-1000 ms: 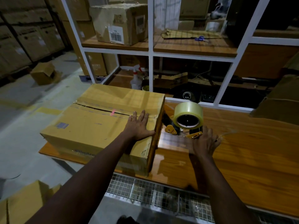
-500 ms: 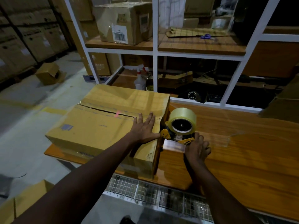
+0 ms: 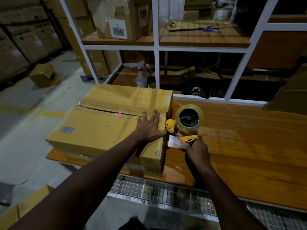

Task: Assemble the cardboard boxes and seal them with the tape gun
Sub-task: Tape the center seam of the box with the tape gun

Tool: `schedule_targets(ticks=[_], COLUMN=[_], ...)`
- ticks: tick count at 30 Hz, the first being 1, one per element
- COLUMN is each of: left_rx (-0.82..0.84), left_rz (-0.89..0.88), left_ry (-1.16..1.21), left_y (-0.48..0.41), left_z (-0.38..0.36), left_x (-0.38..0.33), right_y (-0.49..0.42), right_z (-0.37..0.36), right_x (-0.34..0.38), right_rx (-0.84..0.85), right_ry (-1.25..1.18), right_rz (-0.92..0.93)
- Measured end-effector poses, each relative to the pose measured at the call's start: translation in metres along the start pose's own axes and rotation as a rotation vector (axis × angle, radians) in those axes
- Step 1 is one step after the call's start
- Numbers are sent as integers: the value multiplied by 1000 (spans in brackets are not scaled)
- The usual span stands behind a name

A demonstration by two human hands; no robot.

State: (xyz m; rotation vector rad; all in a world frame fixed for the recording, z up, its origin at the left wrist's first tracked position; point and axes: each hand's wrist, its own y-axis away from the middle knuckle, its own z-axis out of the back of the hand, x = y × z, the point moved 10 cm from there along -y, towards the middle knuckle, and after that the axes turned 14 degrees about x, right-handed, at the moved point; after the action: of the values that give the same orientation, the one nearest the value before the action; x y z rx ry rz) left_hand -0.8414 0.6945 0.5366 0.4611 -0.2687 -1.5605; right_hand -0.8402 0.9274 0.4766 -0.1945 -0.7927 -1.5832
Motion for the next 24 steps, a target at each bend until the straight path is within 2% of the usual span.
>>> schedule_targets(ticks=[6,8,13,16,20,24], left_rx=[-6,-17,-49,-63,-54,-37], left_rz=[17,22,8,-9,13,2], left_ry=[14,17,23,-1,-56,-31], left_y=[0,3,7,7,6,7], left_z=[0,2,4,5,5,7], left_x=[1,2,1,0,-1,-3], right_y=[6,13,4,2,2,5], right_z=[-31,-26,29,51,71,73], right_x=[-6,-8,-16,-30,-31,-19], right_rx=[205,136,-124,-226,-310,-295], right_ry=[-264,-243,-16,-30,-63,135], right_rz=[-31,-44,-73,-77,52,80])
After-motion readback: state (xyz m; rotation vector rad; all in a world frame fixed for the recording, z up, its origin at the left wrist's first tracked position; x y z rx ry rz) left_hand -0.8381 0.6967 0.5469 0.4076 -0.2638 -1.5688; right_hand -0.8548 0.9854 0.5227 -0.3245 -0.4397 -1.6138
